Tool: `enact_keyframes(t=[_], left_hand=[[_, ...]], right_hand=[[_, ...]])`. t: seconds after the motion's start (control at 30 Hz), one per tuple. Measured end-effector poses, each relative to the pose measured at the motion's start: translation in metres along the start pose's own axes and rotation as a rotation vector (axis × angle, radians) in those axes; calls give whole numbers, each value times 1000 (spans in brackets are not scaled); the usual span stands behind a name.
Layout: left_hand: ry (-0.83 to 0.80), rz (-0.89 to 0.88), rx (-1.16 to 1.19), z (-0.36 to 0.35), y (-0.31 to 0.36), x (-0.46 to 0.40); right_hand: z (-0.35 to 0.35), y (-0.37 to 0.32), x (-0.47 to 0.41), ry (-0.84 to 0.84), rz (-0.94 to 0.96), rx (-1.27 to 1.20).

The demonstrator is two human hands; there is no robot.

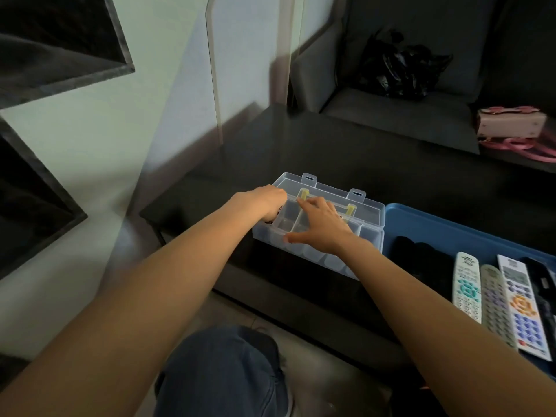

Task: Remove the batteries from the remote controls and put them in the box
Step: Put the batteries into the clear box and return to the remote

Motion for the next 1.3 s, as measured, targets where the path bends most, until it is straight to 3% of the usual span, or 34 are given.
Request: enact_keyframes(t=[0.17,0.33,0.6,0.77,0.93,1.03,1.1,1.3], left_hand=[[-76,17,10,2,-2,0],[-49,12,57,1,-4,4],[134,-91,264,0,-18,14],[234,-109,265,-1,-21,17],[498,-73,450,7,-24,32],[646,-66,547,16,-17,42],[700,-87,656,24,-4,46],[545,-136,1040,22,57,34]], right_hand=[[1,-1,0,-20,10,5],[1,-2,0,-32,6,-2],[1,-4,2,-39,24,-13],[-2,-3,1,-25,20,-31],[-5,0,-2,-20,3,-63],[1,-1,5,26,26,-227],[16,2,15,151,32,-420],[50,43,55,314,-57,-814]])
Point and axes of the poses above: each hand's wrist, its own x-axis away from the middle knuckle, its own z-axis out of the back of the hand, y = z × x, the point moved 5 cm from there along -x, towards the middle knuckle, and after that the axes turned 4 degrees about -z, right-handed, at the moved point
